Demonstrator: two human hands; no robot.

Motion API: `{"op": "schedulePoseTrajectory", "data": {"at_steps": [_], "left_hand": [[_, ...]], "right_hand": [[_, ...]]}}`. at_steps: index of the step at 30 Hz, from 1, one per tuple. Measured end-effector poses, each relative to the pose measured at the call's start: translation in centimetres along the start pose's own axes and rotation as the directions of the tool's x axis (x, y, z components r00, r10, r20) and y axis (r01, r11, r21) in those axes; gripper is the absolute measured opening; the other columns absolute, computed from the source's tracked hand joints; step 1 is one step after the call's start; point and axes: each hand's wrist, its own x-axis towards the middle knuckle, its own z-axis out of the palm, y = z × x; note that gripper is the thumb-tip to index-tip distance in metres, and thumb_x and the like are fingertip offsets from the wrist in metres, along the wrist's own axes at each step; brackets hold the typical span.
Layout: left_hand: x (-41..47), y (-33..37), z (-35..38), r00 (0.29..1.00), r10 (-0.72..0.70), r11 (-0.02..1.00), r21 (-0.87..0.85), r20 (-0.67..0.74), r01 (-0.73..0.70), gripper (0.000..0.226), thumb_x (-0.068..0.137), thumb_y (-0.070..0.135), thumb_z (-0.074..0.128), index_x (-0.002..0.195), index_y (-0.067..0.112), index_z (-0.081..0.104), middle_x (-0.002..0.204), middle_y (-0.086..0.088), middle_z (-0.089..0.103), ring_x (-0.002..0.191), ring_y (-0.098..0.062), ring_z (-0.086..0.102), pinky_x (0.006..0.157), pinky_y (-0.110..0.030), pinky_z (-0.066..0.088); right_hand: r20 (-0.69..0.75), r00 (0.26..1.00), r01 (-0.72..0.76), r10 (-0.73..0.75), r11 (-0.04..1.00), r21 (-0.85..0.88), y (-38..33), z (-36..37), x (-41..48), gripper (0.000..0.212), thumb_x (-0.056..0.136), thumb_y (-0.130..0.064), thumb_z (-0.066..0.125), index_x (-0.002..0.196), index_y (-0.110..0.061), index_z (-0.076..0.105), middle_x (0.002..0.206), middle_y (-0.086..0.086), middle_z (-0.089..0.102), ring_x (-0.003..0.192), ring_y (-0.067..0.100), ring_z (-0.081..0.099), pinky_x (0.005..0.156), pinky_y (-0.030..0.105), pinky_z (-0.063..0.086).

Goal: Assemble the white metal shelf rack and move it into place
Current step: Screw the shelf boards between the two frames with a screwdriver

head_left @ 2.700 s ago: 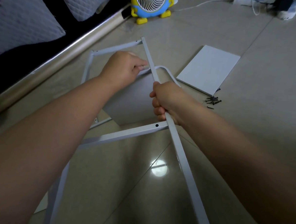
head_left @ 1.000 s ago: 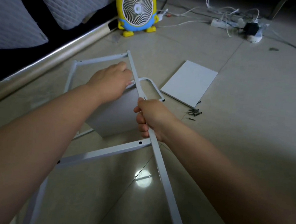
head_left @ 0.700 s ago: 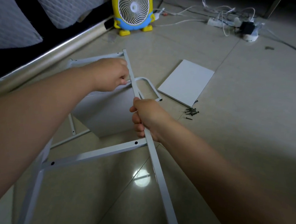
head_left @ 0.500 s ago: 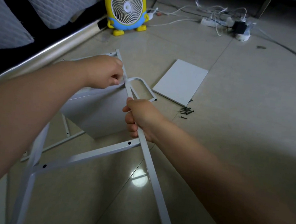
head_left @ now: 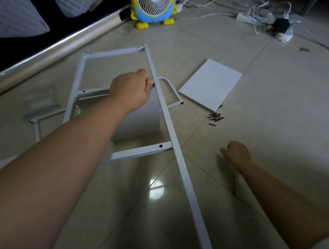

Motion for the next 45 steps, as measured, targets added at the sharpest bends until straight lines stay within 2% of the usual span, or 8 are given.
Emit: {"op": "schedulePoseTrajectory", "data": {"at_steps": [10,19,22,25,29,34,42,45], "left_hand": [[-0.2,0.4,0.5,1.000,-0.008,0.997,0.082,-0.024,0.010,0.036,0.100,0.026,0.029,0.109,-0.004,0.047,0.100,-0.025,0.060,0.088,-0.040,0.056,0.064,-0.036,0.031],[-0.5,0.4,0.5,1.000,-0.023,0.997,0.077,-0.015,0.024,0.035,0.100,0.026,0.028,0.108,-0.003,0.047,0.099,-0.024,0.060,0.086,-0.038,0.056,0.064,-0.035,0.029],[-0.6,0.4,0.5,0.999,-0.033,0.998,0.061,-0.006,0.034,0.035,0.101,0.026,0.028,0.107,-0.001,0.048,0.096,-0.022,0.060,0.079,-0.034,0.053,0.064,-0.035,0.030],[-0.6,0.3,0.4,0.999,-0.039,0.999,0.037,0.003,0.039,0.034,0.101,0.026,0.028,0.106,-0.001,0.049,0.097,-0.022,0.061,0.082,-0.035,0.054,0.065,-0.034,0.030],[-0.8,0.3,0.2,0.999,-0.033,0.999,0.019,0.008,0.033,0.030,0.100,0.024,0.029,0.104,0.002,0.049,0.092,-0.018,0.060,0.074,-0.030,0.050,0.063,-0.033,0.031],[-0.8,0.4,0.1,1.000,-0.022,0.999,0.024,0.015,0.022,0.030,0.101,0.025,0.029,0.104,0.004,0.049,0.089,-0.016,0.060,0.077,-0.032,0.055,0.061,-0.032,0.032],[-0.9,0.3,-0.1,0.998,-0.038,0.999,0.003,0.042,0.038,0.030,0.100,0.025,0.030,0.108,0.004,0.050,0.101,-0.017,0.063,0.090,-0.034,0.058,0.067,-0.034,0.035],[-1.1,0.0,-0.5,0.994,-0.096,0.942,-0.318,0.047,0.106,0.032,0.100,0.028,0.033,0.122,0.014,0.051,0.116,-0.009,0.062,0.106,-0.027,0.057,0.083,-0.033,0.041]], "right_hand": [[-0.001,0.999,0.054,-0.055,0.993,-0.102,4.2,5.3,0.2,0.024,0.091,-0.014,0.048,0.109,0.000,0.055,0.111,0.025,0.055,0.102,0.036,0.053,0.078,0.033,0.043],[0.029,0.996,-0.089,0.084,0.904,0.419,-0.1,1.8,1.8,0.021,0.085,-0.012,0.057,0.069,0.002,0.063,0.072,0.016,0.056,0.065,0.024,0.056,0.065,0.030,0.050],[0.141,0.984,-0.174,0.109,0.421,0.890,-1.6,-0.8,1.5,0.025,0.087,-0.003,0.054,0.062,-0.005,0.051,0.045,0.008,0.056,0.034,0.008,0.053,0.037,0.015,0.042],[0.204,0.977,-0.214,-0.068,-0.210,0.954,-4.4,-4.4,0.2,0.029,0.094,-0.003,0.044,0.065,-0.008,0.045,0.035,-0.001,0.050,0.031,0.005,0.051,0.035,0.012,0.041],[0.118,0.960,-0.239,-0.254,-0.523,0.819,-7.8,-8.2,-2.2,0.029,0.094,-0.003,0.043,0.066,-0.009,0.047,0.043,-0.001,0.051,0.043,0.006,0.057,0.048,0.016,0.052],[0.026,0.941,-0.216,-0.338,-0.538,0.815,-10.7,-10.6,-4.6,0.050,0.092,-0.004,0.048,0.044,-0.007,0.061,0.056,0.001,0.045,0.057,0.009,0.053,0.049,0.019,0.053],[-0.090,0.944,-0.072,-0.318,-0.463,0.884,-13.1,-11.9,-7.7,0.019,0.092,-0.006,0.050,0.073,-0.006,0.052,0.046,0.000,0.059,0.045,0.008,0.061,0.049,0.014,0.052],[-0.120,0.937,-0.037,-0.327,-0.437,0.899,-13.6,-12.0,-8.2,0.020,0.092,-0.005,0.050,0.072,-0.006,0.052,0.047,0.000,0.059,0.047,0.008,0.062,0.050,0.014,0.052]]}}
